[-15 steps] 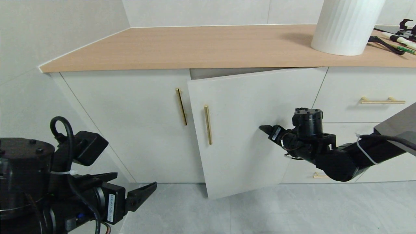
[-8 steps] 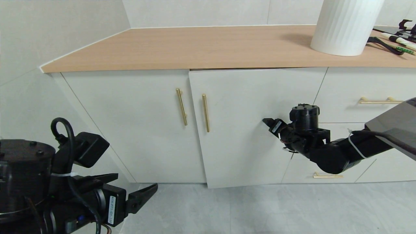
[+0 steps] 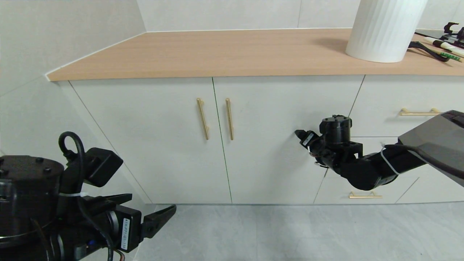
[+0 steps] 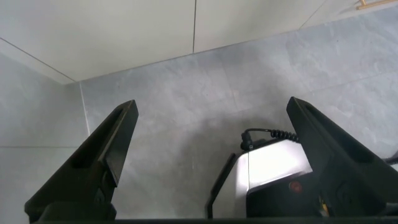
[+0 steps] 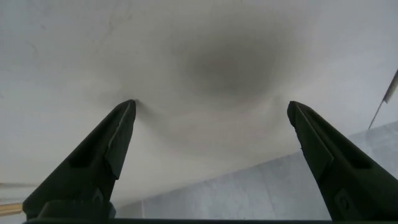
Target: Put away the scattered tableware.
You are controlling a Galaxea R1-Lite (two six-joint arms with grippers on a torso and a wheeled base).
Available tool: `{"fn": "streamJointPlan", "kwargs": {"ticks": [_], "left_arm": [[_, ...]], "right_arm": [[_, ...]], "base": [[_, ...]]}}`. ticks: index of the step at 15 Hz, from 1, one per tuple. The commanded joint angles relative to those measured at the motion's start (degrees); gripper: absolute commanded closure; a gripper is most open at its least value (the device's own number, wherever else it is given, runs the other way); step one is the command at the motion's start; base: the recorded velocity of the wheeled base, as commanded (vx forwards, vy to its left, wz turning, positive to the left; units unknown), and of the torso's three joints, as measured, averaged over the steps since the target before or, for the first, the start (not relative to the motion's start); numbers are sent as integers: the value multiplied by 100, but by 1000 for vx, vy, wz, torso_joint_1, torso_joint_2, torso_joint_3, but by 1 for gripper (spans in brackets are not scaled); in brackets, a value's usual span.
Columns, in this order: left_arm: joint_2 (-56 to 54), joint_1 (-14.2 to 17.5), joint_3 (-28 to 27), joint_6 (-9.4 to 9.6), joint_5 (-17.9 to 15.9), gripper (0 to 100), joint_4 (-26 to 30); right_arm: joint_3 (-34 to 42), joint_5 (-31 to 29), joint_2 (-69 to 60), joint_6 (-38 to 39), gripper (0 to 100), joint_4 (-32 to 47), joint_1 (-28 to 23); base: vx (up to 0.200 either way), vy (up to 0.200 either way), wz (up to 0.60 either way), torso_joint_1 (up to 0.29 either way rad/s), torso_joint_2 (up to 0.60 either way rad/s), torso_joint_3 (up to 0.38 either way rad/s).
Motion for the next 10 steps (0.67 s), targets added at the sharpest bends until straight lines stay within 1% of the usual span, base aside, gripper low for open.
{"fn": "streamJointPlan", "kwargs": {"ticks": [1, 2, 3, 4, 5, 6, 7, 9, 10], "left_arm": [[12, 1, -4, -2, 2, 0, -4], [12, 10, -4, -20, 2, 0, -13], [12, 45, -12, -46, -7, 0, -30], [12, 150, -39, -90, -16, 0, -39], [12, 203, -39, -90, -16, 0, -48], [4, 238, 5, -46, -16, 0, -118], [-5, 238, 137, 16, -16, 0, -259], [-14, 291, 295, 42, 63, 0, -733], [-14, 361, 383, 42, 133, 0, -1076]], "right_arm": [[114, 28, -93, 0, 0, -13, 0], [272, 71, -269, -9, 0, -13, 18], [535, 300, -603, -26, 0, -48, 35], [826, 564, -963, -61, 0, -48, 35], [1001, 704, -1165, -123, 0, -48, 35], [1291, 889, -1473, -378, 0, -57, 35], [1696, 942, -1833, -975, 0, -101, 35], [2346, 880, -2440, -1424, 0, -453, 35], [2706, 854, -2835, -1555, 0, -672, 35]], "base": [[0, 0, 0, 0, 0, 0], [0, 0, 0, 0, 0, 0], [0, 0, 0, 0, 0, 0], [0, 0, 0, 0, 0, 0], [0, 0, 0, 0, 0, 0], [0, 0, 0, 0, 0, 0], [0, 0, 0, 0, 0, 0], [0, 0, 0, 0, 0, 0], [0, 0, 0, 0, 0, 0]]}}
